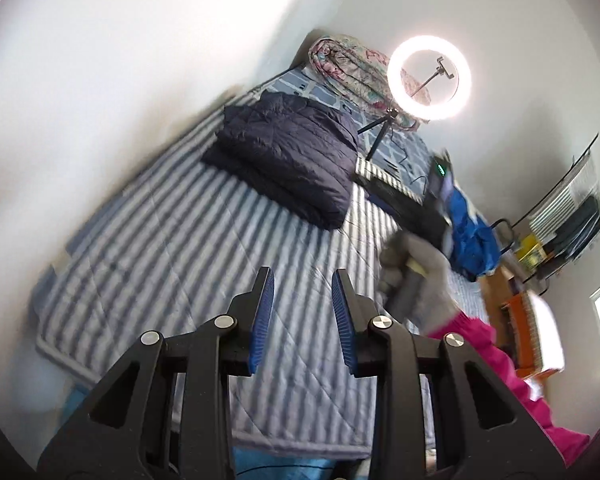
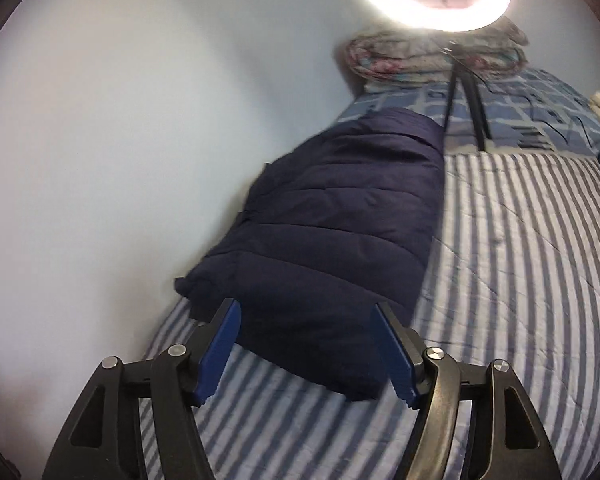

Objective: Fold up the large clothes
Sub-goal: 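Grasp the end of the folded navy jacket with both grippers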

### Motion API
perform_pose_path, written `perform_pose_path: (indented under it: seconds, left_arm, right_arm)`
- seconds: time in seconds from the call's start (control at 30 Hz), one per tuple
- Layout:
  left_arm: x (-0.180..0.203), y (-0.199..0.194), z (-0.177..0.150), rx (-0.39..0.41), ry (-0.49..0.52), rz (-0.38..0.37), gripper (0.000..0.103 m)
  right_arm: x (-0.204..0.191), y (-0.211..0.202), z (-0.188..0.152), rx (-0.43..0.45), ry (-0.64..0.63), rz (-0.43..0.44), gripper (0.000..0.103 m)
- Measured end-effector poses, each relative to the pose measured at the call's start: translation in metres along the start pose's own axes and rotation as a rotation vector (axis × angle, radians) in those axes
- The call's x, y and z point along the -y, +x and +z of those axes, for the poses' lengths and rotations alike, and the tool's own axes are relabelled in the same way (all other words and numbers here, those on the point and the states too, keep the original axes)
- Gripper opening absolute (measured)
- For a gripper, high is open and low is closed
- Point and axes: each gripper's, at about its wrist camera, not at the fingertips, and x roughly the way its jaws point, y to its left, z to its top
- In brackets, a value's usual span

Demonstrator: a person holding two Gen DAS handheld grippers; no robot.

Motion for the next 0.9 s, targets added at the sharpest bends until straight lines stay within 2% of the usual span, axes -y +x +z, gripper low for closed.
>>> perform_pose_path:
  seconds: [0.07, 0.17, 0.3, 0.37, 0.43, 0.53, 0.6, 0.67, 0.73, 0.8, 0.9]
  left_arm:
    - [0.011, 0.013, 0.018, 0.015, 0.087, 0.046, 0.03]
    - [0.022, 0.048, 0.048, 0.016, 0.169, 0.093, 0.03]
    - [0.021, 0.124, 0.093, -0.011, 0.23, 0.164, 0.033]
    - [0.009, 0.158, 0.108, -0.045, 0.186, 0.154, 0.054]
    - [-0.012, 0.197, 0.127, -0.088, 0.099, 0.14, 0.055]
    - [-0.04, 0.238, 0.151, -0.089, -0.002, 0.191, 0.055]
    - [-0.051, 0.264, 0.162, -0.103, -0.019, 0.229, 0.055]
    - [-0.063, 0.286, 0.167, -0.127, -0.031, 0.258, 0.061]
    - [-0.079, 0.309, 0.167, -0.15, -0.053, 0.303, 0.063]
    - [-0.089, 0.322, 0.164, -0.159, -0.055, 0.337, 0.071]
    - [-0.103, 0.338, 0.159, -0.176, -0.075, 0.322, 0.078]
  right_arm:
    - [0.031, -0.003, -0.006, -0.018, 0.082, 0.004, 0.071]
    - [0.054, -0.007, -0.007, -0.018, 0.138, 0.012, 0.071]
    - [0.07, 0.002, -0.003, -0.047, 0.175, 0.045, 0.075]
    - [0.074, 0.005, -0.006, -0.064, 0.186, 0.066, 0.076]
    - [0.076, 0.01, -0.011, -0.08, 0.197, 0.091, 0.076]
    - [0.08, 0.023, -0.014, -0.105, 0.213, 0.113, 0.076]
    - [0.082, 0.033, -0.015, -0.117, 0.225, 0.129, 0.076]
    - [0.084, 0.044, -0.014, -0.128, 0.231, 0.148, 0.076]
    - [0.083, 0.055, -0.015, -0.143, 0.229, 0.159, 0.077]
    - [0.082, 0.064, -0.015, -0.154, 0.228, 0.177, 0.078]
    - [0.079, 0.076, -0.014, -0.156, 0.23, 0.209, 0.079]
